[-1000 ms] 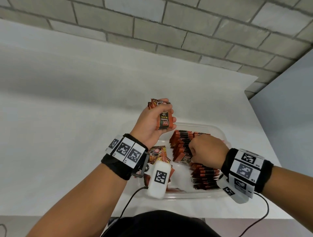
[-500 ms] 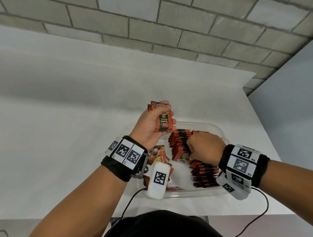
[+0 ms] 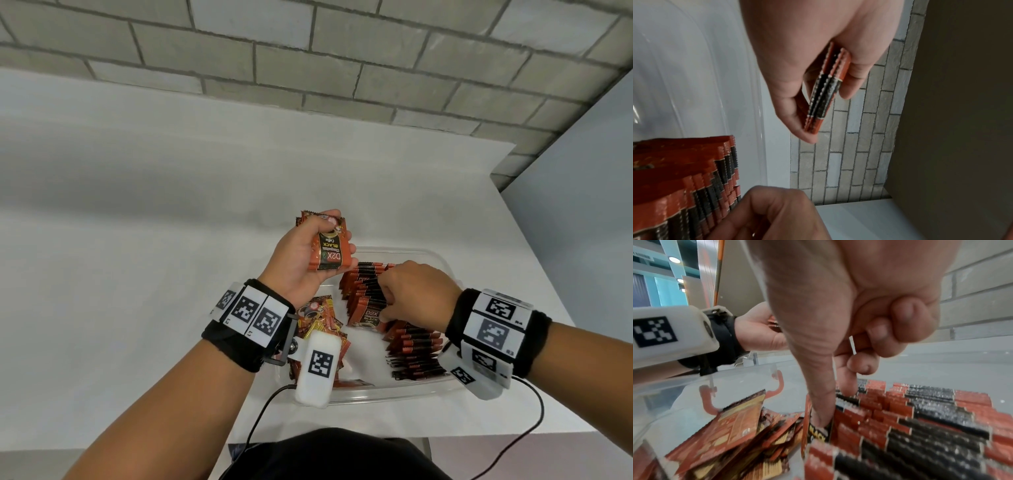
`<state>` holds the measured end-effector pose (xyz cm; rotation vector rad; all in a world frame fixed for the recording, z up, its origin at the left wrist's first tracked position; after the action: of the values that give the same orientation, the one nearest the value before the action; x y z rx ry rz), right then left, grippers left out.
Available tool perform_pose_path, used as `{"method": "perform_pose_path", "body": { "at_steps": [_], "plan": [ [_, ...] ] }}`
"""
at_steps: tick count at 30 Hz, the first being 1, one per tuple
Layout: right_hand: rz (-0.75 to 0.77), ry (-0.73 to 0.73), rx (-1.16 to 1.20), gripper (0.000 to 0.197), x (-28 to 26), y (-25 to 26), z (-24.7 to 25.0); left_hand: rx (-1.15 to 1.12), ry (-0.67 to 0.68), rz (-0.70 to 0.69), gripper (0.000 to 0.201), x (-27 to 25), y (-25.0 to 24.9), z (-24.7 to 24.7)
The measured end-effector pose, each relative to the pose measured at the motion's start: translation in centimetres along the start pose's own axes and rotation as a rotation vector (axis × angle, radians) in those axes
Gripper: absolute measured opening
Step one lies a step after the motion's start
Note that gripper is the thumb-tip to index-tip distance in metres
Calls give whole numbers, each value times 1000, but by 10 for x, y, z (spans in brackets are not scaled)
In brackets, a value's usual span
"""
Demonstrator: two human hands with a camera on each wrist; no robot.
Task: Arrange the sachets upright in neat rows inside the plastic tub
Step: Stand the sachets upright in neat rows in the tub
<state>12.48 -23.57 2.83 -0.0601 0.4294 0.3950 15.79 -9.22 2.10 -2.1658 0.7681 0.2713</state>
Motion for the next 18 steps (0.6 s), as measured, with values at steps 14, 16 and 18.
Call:
{"method": "perform_pose_path", "body": {
  "at_steps": [14, 16, 18],
  "plan": [
    [-44, -429, 930, 18, -23, -6, 40, 240, 55, -23, 38, -3, 2, -21],
    [-39, -502, 1048, 13, -24, -9, 42, 268, 69, -8, 41, -4, 3, -22],
    [-59, -576, 1152, 14, -25, -12, 45, 275, 91, 14, 41, -4, 5, -22]
  ]
}}
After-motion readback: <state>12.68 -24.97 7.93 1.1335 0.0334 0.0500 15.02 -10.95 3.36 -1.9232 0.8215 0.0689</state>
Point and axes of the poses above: each hand's wrist, its own x-axis towards the middle knuckle, its own z-axis out of the back of the hand, y = z × x, the point moved 6 cm from there along x, towards the middle knuckle, and after that the axes turned 8 degrees about z, right-handed, at the moved point
